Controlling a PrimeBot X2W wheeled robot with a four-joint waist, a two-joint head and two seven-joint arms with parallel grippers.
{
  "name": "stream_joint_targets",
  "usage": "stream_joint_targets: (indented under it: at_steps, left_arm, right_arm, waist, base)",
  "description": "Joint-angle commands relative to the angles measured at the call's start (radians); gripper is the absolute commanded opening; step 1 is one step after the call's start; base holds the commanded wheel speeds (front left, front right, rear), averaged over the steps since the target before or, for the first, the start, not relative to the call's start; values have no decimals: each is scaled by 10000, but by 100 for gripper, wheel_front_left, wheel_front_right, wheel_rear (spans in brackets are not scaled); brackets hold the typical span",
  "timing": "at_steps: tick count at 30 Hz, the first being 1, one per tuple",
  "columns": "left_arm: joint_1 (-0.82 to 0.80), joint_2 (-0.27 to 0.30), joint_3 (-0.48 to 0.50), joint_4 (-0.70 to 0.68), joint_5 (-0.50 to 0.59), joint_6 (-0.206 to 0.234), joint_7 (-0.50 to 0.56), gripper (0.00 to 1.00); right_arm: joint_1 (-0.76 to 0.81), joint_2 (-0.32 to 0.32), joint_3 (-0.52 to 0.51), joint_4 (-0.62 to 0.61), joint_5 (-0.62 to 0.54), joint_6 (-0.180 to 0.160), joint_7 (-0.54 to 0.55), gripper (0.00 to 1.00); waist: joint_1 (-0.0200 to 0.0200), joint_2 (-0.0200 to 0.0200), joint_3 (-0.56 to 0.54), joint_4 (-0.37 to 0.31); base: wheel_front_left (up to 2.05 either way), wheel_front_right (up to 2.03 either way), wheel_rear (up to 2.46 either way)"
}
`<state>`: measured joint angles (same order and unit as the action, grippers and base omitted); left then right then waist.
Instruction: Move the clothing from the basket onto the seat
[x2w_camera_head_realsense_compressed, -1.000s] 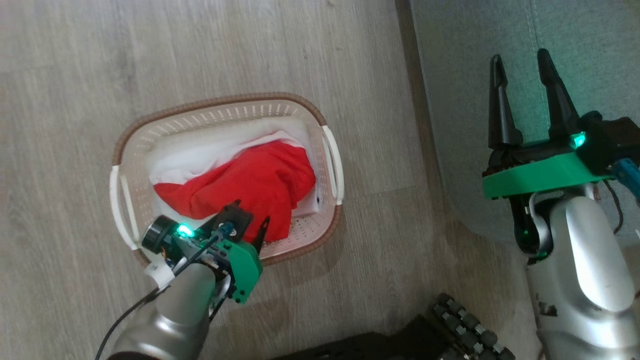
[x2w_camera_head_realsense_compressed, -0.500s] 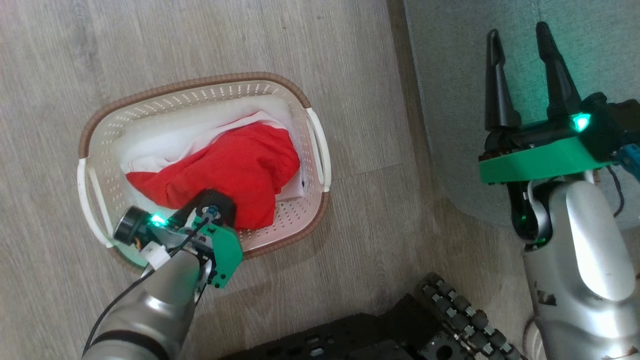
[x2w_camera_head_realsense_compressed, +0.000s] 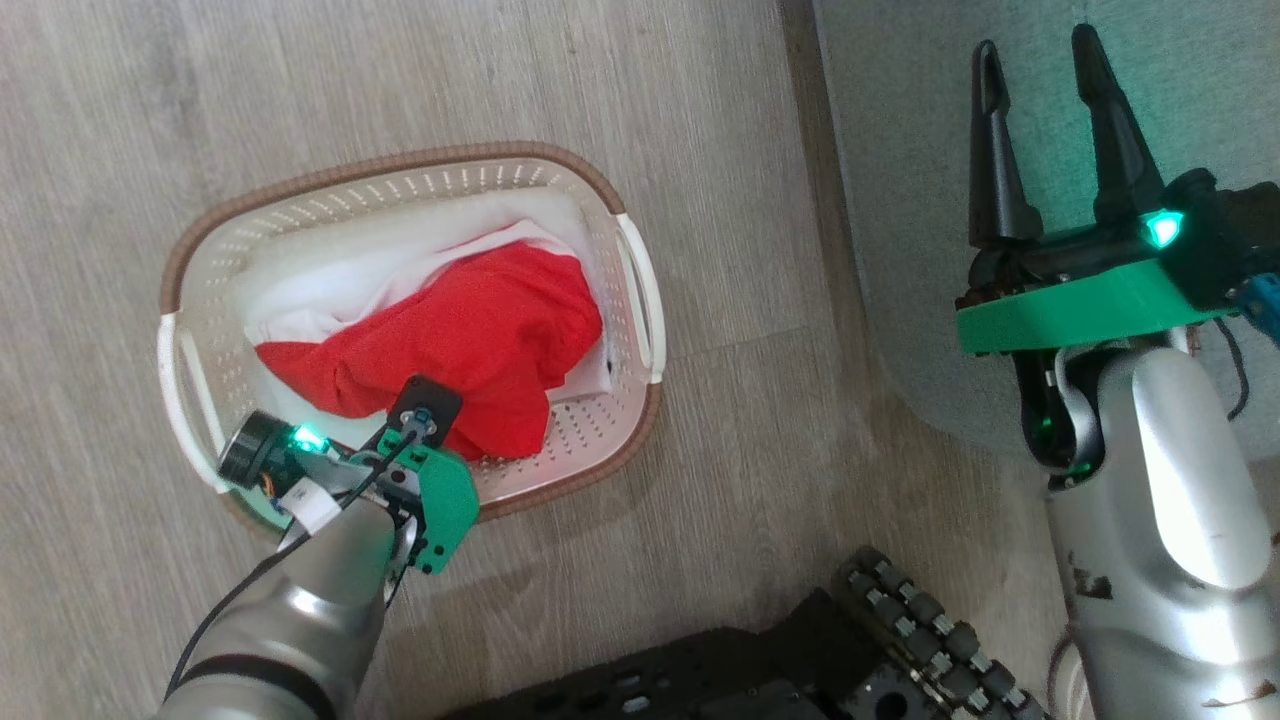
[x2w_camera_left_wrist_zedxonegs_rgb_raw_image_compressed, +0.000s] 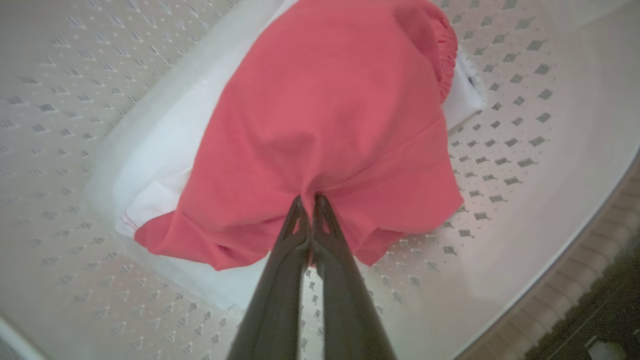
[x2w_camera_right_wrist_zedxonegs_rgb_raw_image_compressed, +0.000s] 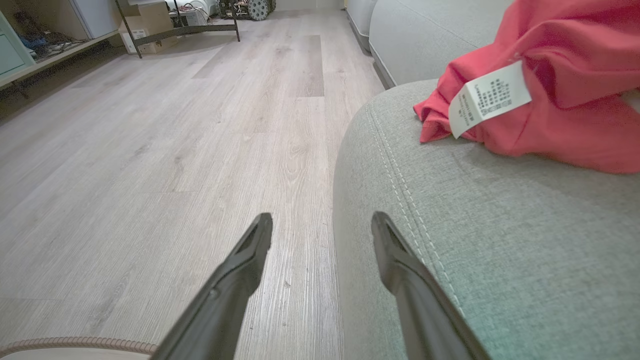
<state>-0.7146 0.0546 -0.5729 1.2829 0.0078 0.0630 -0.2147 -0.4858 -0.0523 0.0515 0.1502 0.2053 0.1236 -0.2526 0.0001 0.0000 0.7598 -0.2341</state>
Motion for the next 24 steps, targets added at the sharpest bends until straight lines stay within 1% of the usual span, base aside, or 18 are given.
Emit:
stream_joint_targets:
  at_steps: [1,5,9,18,19,20,24]
  left_arm:
    - [198,102,175,-46,-96,37,-160,0]
    - [252,60,264,-242,-362,-105,-344,0]
    - [384,13,532,-781,-852,-315,-446,0]
    - [1172,-36,1036,-3038,-1966,-612,-468,0]
    - [1250,-37,1050,-3246,-2046,-632,-469,0]
    - [1250,-37,1050,-3246,-2046,-632,-469,0]
    - [1475,-40,1120,-4052,-2427,-674,-469,0]
  right_arm:
    - [205,20,129,-211,54,71,-91,100]
    - [262,20,126,-21,7,71,-91,100]
    - [418,20,66,218,-82,71,-91,100]
    - [1092,20,-63,940,-355,71,-91,100]
    - [1178,20,-89,1023,-398,71,-91,100]
    - [1178,20,-89,1023,-398,71,-91,100]
    - [1570,20,-156,1325,-531,71,-91,100]
  waist:
    - [-1,0,-159,62]
    - [-1,0,-645,214]
    - [-1,0,-1376,411]
    - [-1,0,-3521,913]
    - [-1,0,-3784,974]
    - [-1,0,-3784,974]
    - [-1,0,-4729,1159]
  base:
    - [0,0,0]
    - [0,0,0]
    - [0,0,0]
    - [0,0,0]
    - [0,0,0]
    - [0,0,0]
    - [0,0,0]
